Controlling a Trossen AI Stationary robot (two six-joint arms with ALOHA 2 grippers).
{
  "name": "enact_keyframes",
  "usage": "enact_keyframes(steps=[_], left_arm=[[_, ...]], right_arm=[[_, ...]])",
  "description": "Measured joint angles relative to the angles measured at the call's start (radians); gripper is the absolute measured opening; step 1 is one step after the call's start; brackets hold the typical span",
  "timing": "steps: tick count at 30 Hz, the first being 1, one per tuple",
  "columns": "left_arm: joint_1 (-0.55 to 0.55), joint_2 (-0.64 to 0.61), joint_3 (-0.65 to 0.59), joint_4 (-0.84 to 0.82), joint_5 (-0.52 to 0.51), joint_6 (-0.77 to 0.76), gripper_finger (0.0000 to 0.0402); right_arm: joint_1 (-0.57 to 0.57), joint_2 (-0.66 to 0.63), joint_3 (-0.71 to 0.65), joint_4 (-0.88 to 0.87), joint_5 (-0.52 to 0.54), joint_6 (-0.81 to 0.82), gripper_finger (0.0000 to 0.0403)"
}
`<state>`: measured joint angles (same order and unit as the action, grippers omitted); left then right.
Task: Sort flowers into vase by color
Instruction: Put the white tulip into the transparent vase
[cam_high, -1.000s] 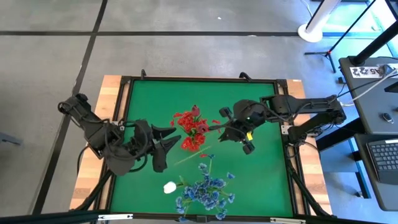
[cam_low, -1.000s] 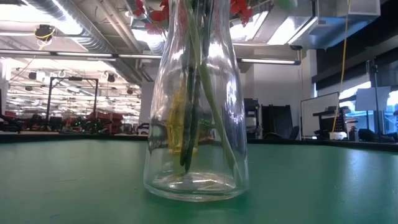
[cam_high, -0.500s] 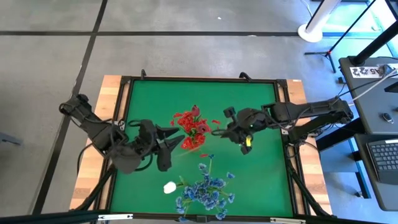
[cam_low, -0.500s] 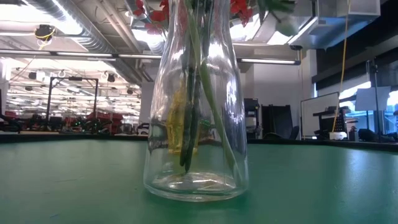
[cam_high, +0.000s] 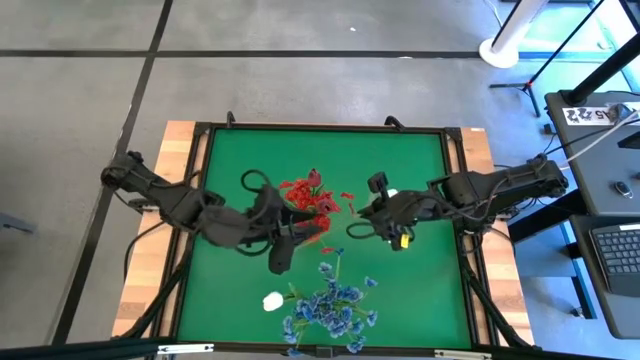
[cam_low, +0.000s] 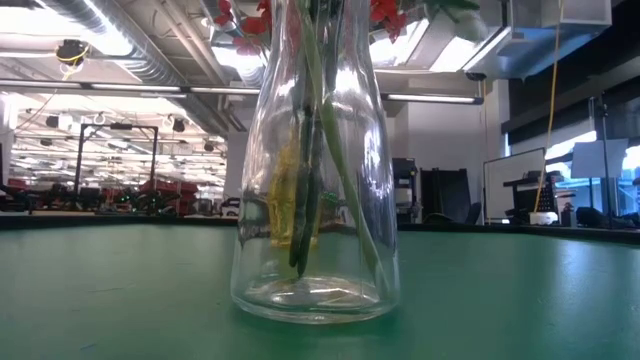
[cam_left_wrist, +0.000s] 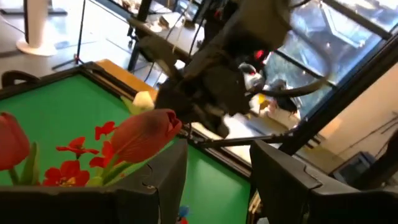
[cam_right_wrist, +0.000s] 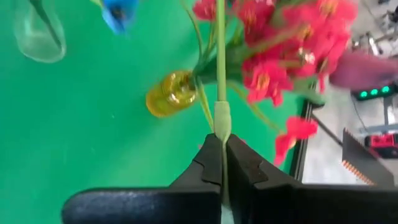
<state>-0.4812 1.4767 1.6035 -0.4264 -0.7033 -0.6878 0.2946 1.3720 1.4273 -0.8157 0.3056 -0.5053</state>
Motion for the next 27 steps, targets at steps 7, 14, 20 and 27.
enact_keyframes(steps=[7, 14, 20, 27], left_arm=[[0.087, 0.004, 0.0, -0.006, 0.099, 0.01, 0.0173], [0.174, 0.004, 0.0, -0.005, 0.332, -0.025, 0.0173], [0.225, 0.004, 0.0, -0.004, 0.493, -0.097, 0.0173], [0.251, 0.003, 0.0, 0.017, 0.617, -0.122, 0.0173]], right_arm=[[0.07, 0.0, 0.081, -0.014, 0.07, -0.026, 0.0001], [0.128, 0.0, 0.13, 0.01, 0.165, -0.128, 0.0001], [0.133, 0.0, 0.132, 0.057, 0.182, -0.198, 0.0001], [0.133, 0.0, 0.132, 0.128, 0.202, -0.282, 0.0005]])
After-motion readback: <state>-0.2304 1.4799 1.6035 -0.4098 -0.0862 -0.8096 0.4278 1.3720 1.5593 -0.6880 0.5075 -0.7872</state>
